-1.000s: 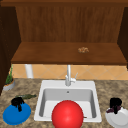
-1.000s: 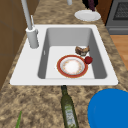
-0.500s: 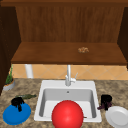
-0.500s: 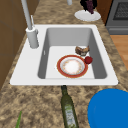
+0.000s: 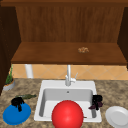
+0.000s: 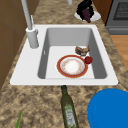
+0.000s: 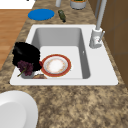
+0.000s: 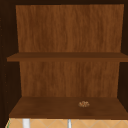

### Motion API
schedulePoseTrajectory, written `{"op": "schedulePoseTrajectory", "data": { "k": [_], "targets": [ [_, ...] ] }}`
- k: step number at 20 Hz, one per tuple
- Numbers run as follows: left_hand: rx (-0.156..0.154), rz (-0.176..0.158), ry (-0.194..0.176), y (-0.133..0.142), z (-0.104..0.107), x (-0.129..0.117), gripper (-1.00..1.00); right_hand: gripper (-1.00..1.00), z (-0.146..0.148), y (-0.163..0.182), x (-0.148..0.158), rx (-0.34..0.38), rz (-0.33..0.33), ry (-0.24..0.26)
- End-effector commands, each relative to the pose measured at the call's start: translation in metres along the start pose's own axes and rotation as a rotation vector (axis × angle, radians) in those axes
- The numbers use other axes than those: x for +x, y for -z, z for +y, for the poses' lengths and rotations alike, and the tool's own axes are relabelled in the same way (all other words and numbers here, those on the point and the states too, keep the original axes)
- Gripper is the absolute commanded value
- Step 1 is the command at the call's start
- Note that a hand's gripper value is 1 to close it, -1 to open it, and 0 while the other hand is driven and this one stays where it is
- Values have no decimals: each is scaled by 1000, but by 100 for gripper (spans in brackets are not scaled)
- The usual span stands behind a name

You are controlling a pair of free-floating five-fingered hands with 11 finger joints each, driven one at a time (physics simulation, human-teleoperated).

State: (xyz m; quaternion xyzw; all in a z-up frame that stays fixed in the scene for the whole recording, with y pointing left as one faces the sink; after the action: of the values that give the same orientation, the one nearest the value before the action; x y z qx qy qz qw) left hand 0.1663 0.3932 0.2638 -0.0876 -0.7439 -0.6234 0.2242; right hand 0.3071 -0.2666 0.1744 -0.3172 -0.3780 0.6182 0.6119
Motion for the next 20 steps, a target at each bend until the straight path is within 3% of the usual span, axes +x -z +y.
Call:
{"op": "schedulePoseTrajectory", "data": {
  "k": [1,16,20],
  "targets": [
    [0,0,0,0,0,0,0,100,3,24,19,40,35,24],
    [0,0,0,0,0,0,0,100,33,132,92,32,43,9],
    [0,0,0,0,0,0,0,100,49,151,122,30,19,-5]
  ]
}}
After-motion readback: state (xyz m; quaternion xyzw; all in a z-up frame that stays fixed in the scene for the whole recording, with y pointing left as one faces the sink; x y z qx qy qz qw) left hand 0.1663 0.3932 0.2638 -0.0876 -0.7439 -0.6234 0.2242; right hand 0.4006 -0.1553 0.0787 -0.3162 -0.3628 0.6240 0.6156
